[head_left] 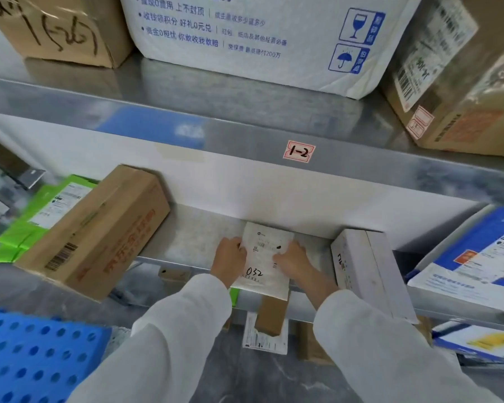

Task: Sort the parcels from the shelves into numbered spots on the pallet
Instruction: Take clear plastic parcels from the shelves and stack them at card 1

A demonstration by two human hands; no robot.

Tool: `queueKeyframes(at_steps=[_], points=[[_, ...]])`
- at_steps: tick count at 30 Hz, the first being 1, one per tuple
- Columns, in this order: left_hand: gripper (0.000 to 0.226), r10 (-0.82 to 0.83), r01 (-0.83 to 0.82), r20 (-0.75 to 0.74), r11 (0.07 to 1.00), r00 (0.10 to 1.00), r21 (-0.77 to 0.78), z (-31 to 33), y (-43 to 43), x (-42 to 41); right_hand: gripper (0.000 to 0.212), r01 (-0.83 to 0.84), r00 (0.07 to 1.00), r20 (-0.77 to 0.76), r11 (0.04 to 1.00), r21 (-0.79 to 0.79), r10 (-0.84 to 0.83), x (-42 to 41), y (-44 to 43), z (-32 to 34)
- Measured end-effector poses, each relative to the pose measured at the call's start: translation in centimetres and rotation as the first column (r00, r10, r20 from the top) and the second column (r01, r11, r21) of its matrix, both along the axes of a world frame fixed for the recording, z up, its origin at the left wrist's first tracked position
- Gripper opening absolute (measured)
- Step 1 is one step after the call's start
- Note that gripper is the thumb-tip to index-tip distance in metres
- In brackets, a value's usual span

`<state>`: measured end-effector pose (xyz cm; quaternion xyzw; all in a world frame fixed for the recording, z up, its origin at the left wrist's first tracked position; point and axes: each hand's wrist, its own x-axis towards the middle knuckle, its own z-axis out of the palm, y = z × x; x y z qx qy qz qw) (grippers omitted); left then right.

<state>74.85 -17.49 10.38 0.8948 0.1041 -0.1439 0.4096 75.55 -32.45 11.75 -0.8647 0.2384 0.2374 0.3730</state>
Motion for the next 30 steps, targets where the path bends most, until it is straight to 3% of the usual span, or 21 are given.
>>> queueKeyframes(at_steps=[3, 6, 9, 14, 21, 30], points=[[0.022, 0.058, -0.061, -0.038, 0.993, 0.998, -0.099, 0.6, 0.3, -1.6, 0.045, 0.015, 0.998, 0.065, 0.996, 0.091, -0.021, -1.4, -0.4, 0.2], [0.028, 0.204, -0.213, -0.059, 0.944, 0.977, -0.251, 1.0, 0.6, -4.7, 0.044, 0.045, 0.993, 0.092, 0.943, 0.330, -0.079, -3.6, -0.5, 1.4], [0.027, 0.355, -0.339, -0.041, 0.845, 0.934, -0.414, 2.5, 1.4, -8.1, 0.044, -0.018, 0.991, 0.129, 0.884, 0.466, -0.047, -6.0, -0.3, 3.9], [0.029, 0.553, -0.441, 0.001, 0.665, 0.833, -0.603, 6.0, 4.1, -14.8, 0.032, -0.183, 0.973, 0.215, 0.834, 0.521, 0.080, -10.5, 0.9, 7.5], [0.022, 0.709, -0.543, 0.132, 0.633, 0.693, -0.552, 9.4, 5.5, -29.5, 0.024, -0.373, 0.927, 0.241, 0.757, 0.536, 0.286, -20.1, 3.9, 8.5], [0.023, 0.929, -0.710, 0.128, 0.349, 0.347, -0.612, 11.3, 4.1, -48.3, 0.023, -0.592, 0.798, 0.327, 0.557, 0.583, 0.506, -33.6, 7.7, 9.2]])
